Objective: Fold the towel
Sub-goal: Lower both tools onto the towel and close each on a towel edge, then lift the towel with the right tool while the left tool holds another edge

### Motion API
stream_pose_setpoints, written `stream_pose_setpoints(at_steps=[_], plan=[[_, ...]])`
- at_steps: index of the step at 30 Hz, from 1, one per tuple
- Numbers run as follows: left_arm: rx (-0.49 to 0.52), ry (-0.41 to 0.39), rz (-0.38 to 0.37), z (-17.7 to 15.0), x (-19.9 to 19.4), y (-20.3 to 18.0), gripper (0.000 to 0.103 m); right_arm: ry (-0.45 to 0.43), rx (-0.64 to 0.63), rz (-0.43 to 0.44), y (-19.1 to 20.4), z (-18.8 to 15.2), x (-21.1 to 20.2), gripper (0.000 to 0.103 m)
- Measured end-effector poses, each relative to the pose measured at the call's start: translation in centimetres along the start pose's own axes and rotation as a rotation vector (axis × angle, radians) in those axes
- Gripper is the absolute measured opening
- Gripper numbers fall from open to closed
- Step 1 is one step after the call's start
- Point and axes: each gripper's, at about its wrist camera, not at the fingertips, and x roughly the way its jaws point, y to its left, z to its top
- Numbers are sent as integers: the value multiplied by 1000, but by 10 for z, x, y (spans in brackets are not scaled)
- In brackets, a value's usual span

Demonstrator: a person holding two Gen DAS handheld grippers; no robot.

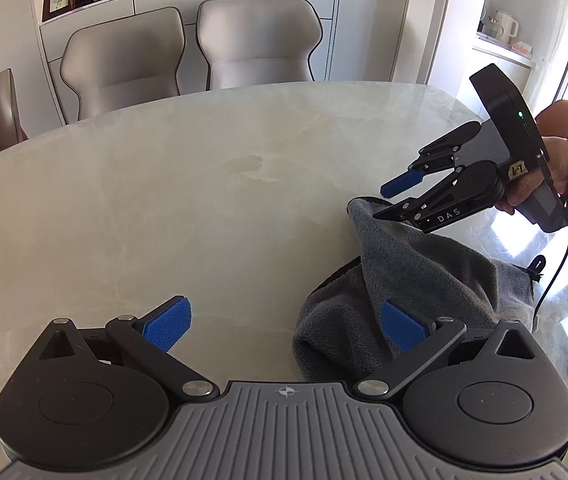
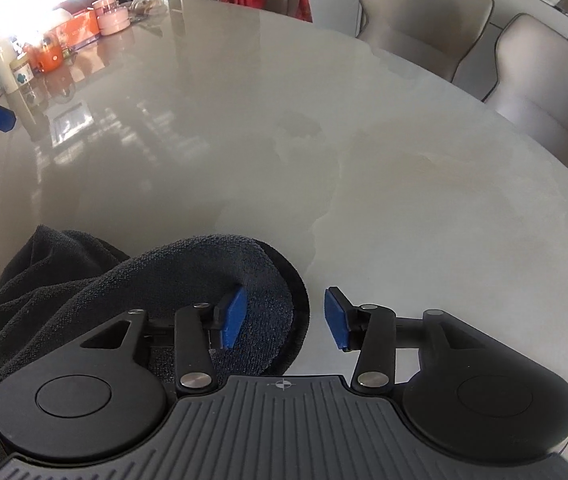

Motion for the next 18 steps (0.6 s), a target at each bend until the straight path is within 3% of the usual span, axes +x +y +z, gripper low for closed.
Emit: stream_pose_setpoints(at_steps=[2,6,11,12,14,15,16,18], plan=[[-3,1,1,-2,0,1,103,19,31,9,-6,3,2,72],[-10,-5,-1,-3,-2,1,103,30,35,18,-5,4,5,82],[-17,-12,4,-3,-6,3,103,-2,4,-20,5,-1,6,80],[-20,-12,6,-3,-6,4,103,-11,9,-12,5,-2,5,71],[-26,-12,6,-2,-6,5,103,-18,-6,18,7,-3,1,44],[-28,-12,6,-2,-6,5,103,-9,-10,34,8,-3,-2,19],[-27,-12,7,-2,-6,5,103,0,-13,48,10,-2,-5,9],[-19,-17,5,0,-8,5,103,9,-12,53,18,-1,-9,8]])
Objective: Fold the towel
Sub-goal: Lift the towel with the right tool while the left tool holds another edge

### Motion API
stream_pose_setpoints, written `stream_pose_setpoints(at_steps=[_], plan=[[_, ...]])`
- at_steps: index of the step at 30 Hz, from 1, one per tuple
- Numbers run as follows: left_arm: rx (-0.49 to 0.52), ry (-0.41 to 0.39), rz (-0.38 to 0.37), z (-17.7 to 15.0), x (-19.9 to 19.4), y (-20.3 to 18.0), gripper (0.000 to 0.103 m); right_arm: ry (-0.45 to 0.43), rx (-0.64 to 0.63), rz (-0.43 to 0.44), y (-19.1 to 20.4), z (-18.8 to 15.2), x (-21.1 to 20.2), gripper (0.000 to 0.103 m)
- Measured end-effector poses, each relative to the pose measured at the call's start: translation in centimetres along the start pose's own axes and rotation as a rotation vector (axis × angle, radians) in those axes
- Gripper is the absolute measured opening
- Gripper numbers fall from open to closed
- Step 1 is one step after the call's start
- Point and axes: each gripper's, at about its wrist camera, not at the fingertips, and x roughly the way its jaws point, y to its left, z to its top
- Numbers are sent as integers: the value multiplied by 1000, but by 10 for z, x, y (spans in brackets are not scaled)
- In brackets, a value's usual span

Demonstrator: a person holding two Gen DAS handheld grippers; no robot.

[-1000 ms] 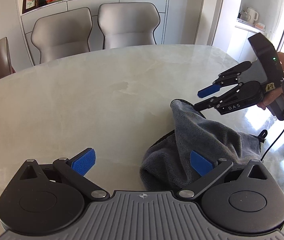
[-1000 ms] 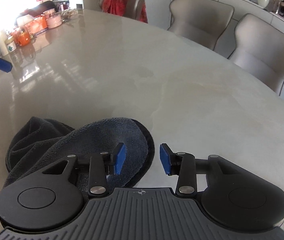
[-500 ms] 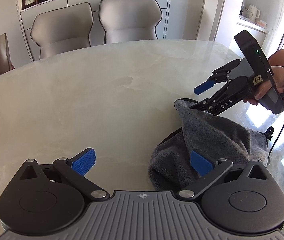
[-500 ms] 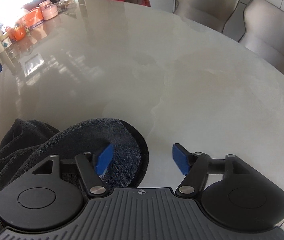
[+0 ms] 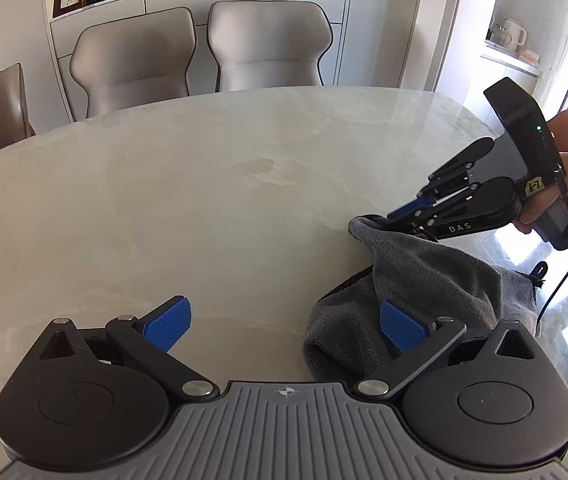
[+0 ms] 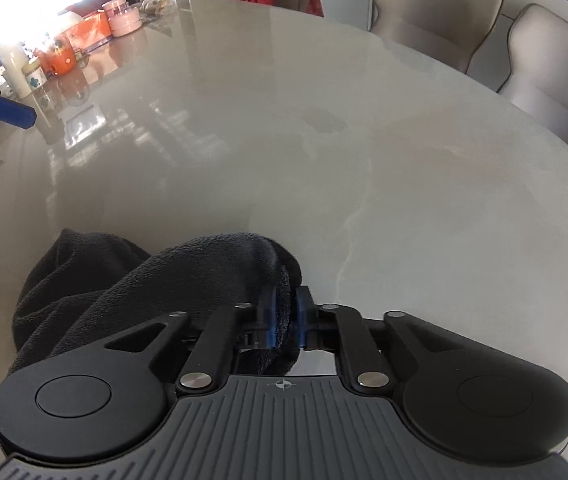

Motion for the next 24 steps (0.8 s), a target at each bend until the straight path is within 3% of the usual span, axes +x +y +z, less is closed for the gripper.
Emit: stream_pose_setpoints(at_steps=[2,5,9,12,19,23,24], plan=[[17,-10,-5,1,-1,-1,103,-24,-9,4,8,0,-12,8],[81,-42,-22,2,-5,-5,103,-132,-3,36,20,2,-57,8],[174,-46,-106,7,-1,-9,103,-249,-67,36,47,-5,-134,8],[253,-26,-172,10,7,-17,103,-284,-79,44,68,-20,-174,8],[485,21,-312,8,26,-41,102,-143,-28,28,100,-78,-189,8],[650,102,-338,2,45,-54,101,-124,50,6,96,-98,-187,8],[648,122,-355,4,50,-52,101,-125,65,0,95,-102,-187,8]])
